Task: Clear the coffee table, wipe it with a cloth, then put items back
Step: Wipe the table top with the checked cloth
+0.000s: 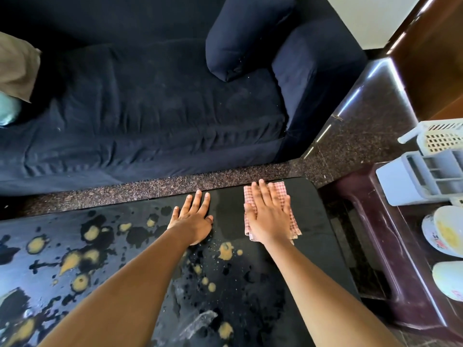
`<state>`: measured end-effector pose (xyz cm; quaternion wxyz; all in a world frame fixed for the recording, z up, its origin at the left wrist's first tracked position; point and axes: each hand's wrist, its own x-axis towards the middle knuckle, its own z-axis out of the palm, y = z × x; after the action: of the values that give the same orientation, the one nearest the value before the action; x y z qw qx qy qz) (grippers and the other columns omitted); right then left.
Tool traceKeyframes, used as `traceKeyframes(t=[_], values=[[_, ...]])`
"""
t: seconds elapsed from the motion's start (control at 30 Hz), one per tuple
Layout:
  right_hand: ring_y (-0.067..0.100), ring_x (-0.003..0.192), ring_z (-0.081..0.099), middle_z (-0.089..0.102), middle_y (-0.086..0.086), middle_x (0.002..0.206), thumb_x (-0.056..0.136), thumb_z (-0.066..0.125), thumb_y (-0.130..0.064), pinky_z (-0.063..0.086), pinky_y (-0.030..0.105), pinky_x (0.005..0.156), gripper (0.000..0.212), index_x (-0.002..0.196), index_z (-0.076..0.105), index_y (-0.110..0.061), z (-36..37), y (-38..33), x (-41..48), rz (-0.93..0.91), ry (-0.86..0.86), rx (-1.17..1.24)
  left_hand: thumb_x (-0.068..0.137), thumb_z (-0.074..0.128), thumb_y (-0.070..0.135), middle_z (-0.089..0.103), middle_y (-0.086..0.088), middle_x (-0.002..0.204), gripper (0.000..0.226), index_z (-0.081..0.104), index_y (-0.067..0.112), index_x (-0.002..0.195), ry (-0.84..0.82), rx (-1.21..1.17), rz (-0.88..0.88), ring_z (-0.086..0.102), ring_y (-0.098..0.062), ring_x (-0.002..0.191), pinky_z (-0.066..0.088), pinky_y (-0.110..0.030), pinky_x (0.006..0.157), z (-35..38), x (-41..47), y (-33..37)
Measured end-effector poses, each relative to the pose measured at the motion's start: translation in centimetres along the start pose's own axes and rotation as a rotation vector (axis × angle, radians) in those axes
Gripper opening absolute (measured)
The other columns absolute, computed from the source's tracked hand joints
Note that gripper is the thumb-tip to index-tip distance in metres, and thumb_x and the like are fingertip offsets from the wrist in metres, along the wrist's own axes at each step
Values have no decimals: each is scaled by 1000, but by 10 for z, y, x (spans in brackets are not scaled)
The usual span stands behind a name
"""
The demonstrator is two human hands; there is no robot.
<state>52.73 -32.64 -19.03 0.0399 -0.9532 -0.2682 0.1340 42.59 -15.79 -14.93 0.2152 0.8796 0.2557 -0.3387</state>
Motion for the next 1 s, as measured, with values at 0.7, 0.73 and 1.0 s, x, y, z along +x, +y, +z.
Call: traceKeyframes(t=[0.7,0.73,1.0], values=[[17,144,21,22,-7,156,91,27,-51,4,49,112,60,147,29,-29,25,-57,-68,-121,42,50,102,18,38,-32,8,152,60,-22,32,147,8,19,-21,-24,-14,143,-8,-45,118,4,2,2],[16,142,26,26,-8,154,90,30,-51,11,50,113,59,145,34,-29,26,-55,-69,-147,47,48,102,18,38,-32,8,153,60,-21,32,147,6,27,-21,-24,-14,143,-9,-45,118,3,1,1],[17,142,25,26,-7,155,92,25,-52,8,51,110,60,147,31,-28,28,7,-78,85,108,-20,101,17,42,-32,9,153,60,-22,33,147,46,5,-24,-25,-14,143,-9,-45,117,11,5,1]])
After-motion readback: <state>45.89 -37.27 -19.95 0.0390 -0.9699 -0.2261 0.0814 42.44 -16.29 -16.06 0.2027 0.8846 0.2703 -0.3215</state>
